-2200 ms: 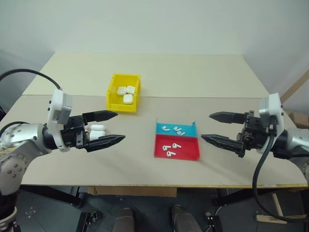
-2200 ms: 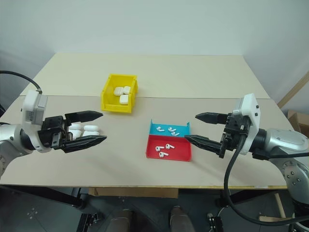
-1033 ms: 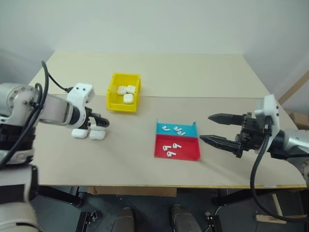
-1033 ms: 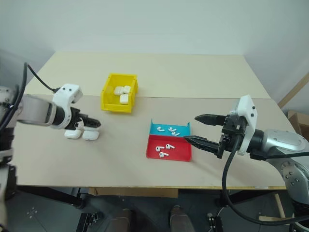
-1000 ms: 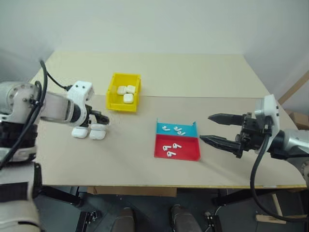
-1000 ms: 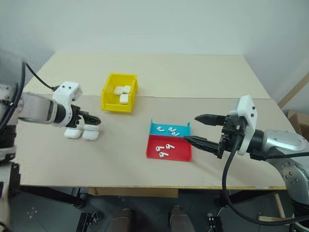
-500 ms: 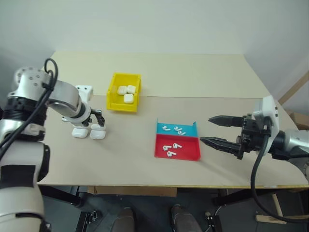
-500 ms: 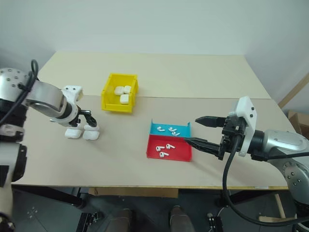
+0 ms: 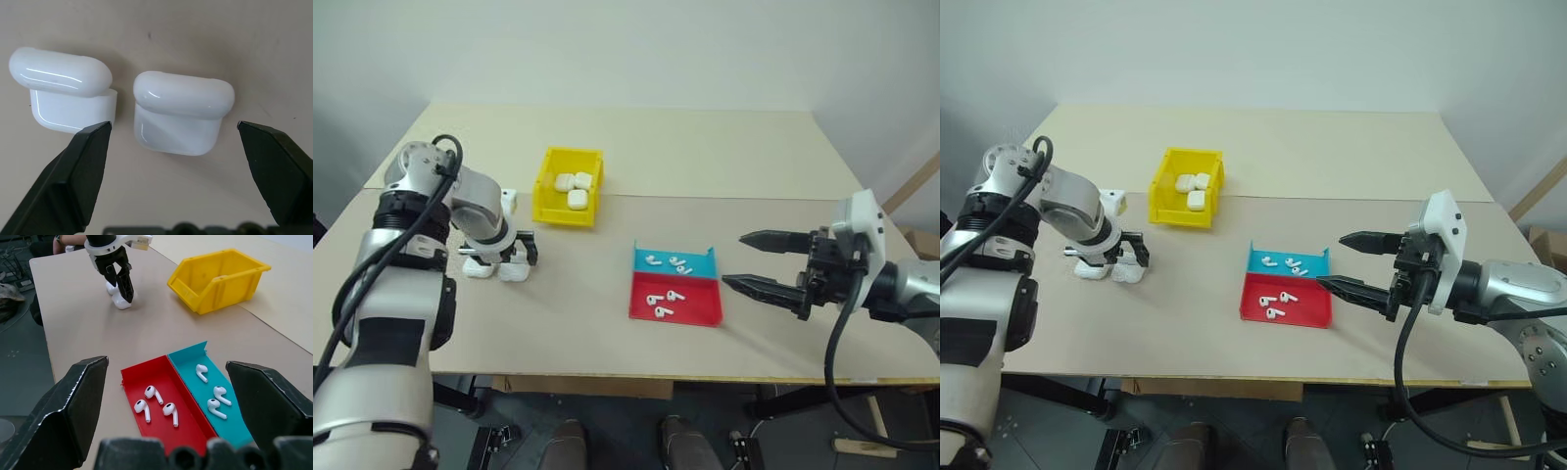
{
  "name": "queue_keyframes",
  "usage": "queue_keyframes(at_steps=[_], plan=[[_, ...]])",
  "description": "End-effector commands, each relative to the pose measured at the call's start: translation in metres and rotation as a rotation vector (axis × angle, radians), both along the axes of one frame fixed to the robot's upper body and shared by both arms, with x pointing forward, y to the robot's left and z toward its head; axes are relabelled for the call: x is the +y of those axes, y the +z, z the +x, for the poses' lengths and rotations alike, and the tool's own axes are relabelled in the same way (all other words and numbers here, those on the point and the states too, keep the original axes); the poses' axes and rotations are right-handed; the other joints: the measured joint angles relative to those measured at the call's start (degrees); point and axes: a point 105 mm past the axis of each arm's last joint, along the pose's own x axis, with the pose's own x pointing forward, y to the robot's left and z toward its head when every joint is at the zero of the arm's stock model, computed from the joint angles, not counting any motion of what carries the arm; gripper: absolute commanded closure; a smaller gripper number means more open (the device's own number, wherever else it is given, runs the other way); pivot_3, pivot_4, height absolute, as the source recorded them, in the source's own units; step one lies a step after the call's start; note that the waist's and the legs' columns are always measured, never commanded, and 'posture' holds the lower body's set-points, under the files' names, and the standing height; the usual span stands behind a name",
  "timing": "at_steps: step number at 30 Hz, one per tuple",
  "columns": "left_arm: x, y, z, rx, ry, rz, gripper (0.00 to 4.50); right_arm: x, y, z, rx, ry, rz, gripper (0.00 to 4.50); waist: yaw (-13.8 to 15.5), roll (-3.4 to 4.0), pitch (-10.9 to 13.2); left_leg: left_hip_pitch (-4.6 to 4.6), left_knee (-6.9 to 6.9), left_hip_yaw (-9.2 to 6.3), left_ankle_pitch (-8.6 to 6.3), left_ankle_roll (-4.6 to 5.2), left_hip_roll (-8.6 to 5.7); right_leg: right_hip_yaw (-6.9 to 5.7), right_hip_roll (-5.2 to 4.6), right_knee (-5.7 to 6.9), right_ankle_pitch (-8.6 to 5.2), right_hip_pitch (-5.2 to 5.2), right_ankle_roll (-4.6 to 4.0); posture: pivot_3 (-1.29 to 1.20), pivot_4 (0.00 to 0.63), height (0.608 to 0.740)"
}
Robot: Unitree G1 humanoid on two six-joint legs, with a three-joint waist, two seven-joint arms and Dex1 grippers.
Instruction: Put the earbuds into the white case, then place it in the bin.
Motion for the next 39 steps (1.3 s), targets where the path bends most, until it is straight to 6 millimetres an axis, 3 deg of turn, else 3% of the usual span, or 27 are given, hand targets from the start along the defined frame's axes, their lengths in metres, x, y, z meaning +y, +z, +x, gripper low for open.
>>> queue_keyframes(at_steps=[1,9,18,21,25,30,39], plan=[[-0.003,0.007,0.004,-0.021,-0.006,-0.014,0.00,0.001,0.013,-0.005,-0.054,0.010,-0.002,0.02,0.1,0.00,0.0,0.00,0.00,0.00,0.00,0.00,0.00,0.00,0.00,0.00,0.00,0.00,0.00,0.00,0.150,0.740],[-0.012,-0.011,0.006,0.017,-0.025,-0.009,0.00,0.003,0.012,-0.006,-0.063,0.006,0.004,0.02,0.2,0.00,0.0,-0.01,0.00,0.00,0.00,-0.01,-0.02,0.00,-0.01,-0.01,0.00,0.00,0.01,0.00,0.150,0.740],[-0.009,-0.014,0.009,0.015,-0.023,0.006,0.00,0.003,0.009,-0.011,-0.067,-0.005,0.006,0.02,0.2,0.00,0.0,0.06,0.00,-0.01,0.03,-0.04,-0.02,0.01,-0.01,0.02,0.02,0.08,0.04,0.00,0.150,0.740],[-0.010,-0.015,0.010,0.003,-0.031,0.010,0.57,0.003,0.008,-0.012,-0.067,-0.010,0.006,0.00,0.2,0.00,-0.1,0.08,0.00,-0.01,0.03,-0.04,-0.02,0.01,-0.01,0.02,0.02,0.09,0.04,0.00,0.150,0.740],[-0.010,-0.011,0.012,-0.015,-0.028,0.001,1.68,0.003,0.008,-0.013,-0.069,-0.016,0.009,0.00,0.1,0.00,-0.1,0.08,0.00,-0.01,0.03,-0.04,-0.02,0.01,0.00,0.02,0.02,0.09,0.04,0.00,0.150,0.740],[-0.004,0.003,0.017,-0.120,-0.044,-0.038,1.68,0.003,0.004,-0.014,-0.072,-0.031,0.025,0.00,-0.2,0.00,-0.1,0.00,0.00,-0.02,0.02,-0.04,0.00,0.01,0.00,0.03,0.02,0.02,0.04,0.00,0.150,0.740],[-0.014,0.065,0.014,-0.560,-0.241,-0.153,1.68,0.006,0.002,-0.008,-0.099,-0.029,0.057,0.00,-0.1,0.00,-0.1,0.02,0.00,-0.02,0.03,-0.05,0.01,0.01,-0.01,0.04,0.02,0.03,0.04,0.00,0.150,0.740]])
